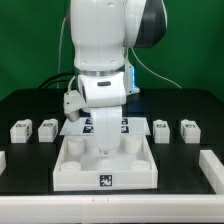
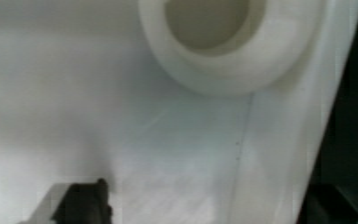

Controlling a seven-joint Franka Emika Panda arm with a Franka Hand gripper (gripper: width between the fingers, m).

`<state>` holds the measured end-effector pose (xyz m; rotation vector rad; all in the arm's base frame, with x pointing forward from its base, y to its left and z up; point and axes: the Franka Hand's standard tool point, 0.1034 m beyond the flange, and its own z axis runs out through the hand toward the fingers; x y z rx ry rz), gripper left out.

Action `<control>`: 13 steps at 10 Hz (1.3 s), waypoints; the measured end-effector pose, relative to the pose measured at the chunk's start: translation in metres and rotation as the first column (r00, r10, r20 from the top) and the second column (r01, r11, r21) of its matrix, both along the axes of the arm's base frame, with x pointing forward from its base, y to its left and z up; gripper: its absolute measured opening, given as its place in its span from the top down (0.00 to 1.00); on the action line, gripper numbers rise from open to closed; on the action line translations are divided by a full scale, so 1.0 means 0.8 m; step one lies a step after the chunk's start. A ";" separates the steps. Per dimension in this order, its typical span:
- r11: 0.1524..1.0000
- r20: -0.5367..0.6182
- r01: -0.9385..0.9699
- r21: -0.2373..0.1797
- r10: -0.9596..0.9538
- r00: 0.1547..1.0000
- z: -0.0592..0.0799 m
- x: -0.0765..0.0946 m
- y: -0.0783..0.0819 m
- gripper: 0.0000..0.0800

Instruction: Assemble one leg

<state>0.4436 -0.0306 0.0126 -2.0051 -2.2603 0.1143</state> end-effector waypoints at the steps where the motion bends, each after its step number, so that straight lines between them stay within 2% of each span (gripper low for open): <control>1: 1.000 -0.001 0.001 0.000 -0.001 1.000 0.000 0.000 0.000 0.50; 2: 1.000 -0.001 0.001 0.000 -0.001 1.000 0.000 0.000 -0.001 0.50; 3: 1.000 -0.001 0.001 0.000 -0.001 1.000 0.000 -0.001 -0.001 0.75; 4: 1.000 0.001 0.003 -0.001 -0.003 1.000 0.000 0.000 -0.001 0.91; 13: 1.000 0.012 0.005 -0.001 -0.005 1.000 0.001 0.003 -0.001 0.91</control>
Offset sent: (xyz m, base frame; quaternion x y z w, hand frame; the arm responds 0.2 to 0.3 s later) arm 0.0000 0.0000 0.0000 0.0000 0.0000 0.0000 1.0000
